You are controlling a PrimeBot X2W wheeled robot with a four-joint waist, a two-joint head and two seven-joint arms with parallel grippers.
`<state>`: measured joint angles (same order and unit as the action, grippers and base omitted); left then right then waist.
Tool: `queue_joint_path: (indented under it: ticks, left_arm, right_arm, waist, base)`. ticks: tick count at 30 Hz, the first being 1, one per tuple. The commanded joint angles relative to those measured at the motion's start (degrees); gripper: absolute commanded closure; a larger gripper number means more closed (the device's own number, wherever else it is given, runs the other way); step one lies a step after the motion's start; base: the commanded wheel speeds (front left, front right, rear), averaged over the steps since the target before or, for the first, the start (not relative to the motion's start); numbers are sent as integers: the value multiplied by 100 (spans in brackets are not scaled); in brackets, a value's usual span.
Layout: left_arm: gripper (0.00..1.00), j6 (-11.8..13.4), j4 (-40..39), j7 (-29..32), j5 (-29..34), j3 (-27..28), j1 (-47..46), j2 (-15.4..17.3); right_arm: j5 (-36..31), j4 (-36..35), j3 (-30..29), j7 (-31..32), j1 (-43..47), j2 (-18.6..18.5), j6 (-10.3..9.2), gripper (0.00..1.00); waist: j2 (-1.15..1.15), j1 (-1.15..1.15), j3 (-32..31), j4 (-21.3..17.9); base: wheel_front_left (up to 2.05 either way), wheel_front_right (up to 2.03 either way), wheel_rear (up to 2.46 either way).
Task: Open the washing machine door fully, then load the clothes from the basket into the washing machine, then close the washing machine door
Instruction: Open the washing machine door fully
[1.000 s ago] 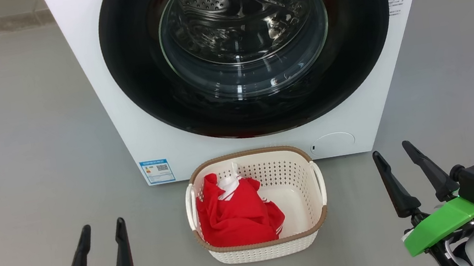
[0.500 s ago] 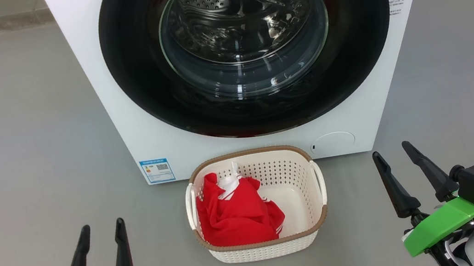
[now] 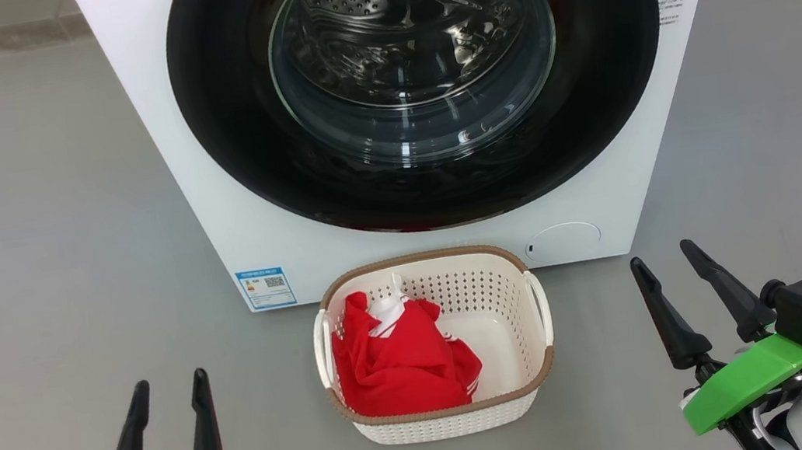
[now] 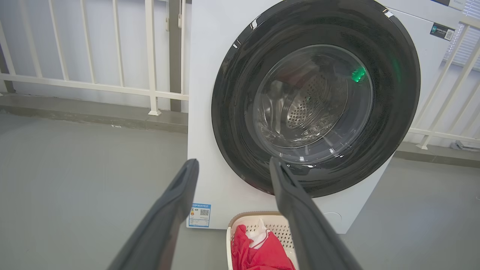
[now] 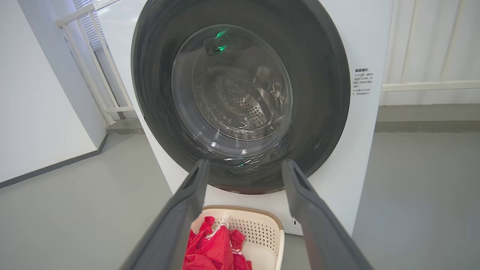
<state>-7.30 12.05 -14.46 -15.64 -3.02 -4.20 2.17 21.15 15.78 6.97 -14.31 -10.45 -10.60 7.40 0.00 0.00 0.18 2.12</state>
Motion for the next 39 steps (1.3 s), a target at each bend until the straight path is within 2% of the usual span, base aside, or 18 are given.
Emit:
queue_joint_path:
  ticks: [1, 13, 30, 39]
  left_arm:
    - [0, 1, -163, -54, 84, 191, -228, 71]
    - [0, 38, -172, -54, 213, 174, -229, 71]
    - [0, 55, -200, -54, 8, 135, -228, 71]
    - [0, 49, -155, -54, 7, 104, -211, 71]
  right_arm:
    - [-40, -120, 131, -69, -164, -22, 9, 0]
    - [-25, -117, 127, -69, -177, -26, 9, 0]
    - [23, -84, 150, -69, -207, -53, 9, 0]
    - [49, -59, 190, -69, -213, -79, 9, 0]
  waist:
    - [0, 0, 3, -3]
    - [0, 0, 9, -20]
    - [0, 0, 7, -16]
    - [0, 0, -30, -8]
  base:
    - [0, 0, 0]
    - [28, 28, -57]
    - [106, 106, -211]
    - [45, 45, -90]
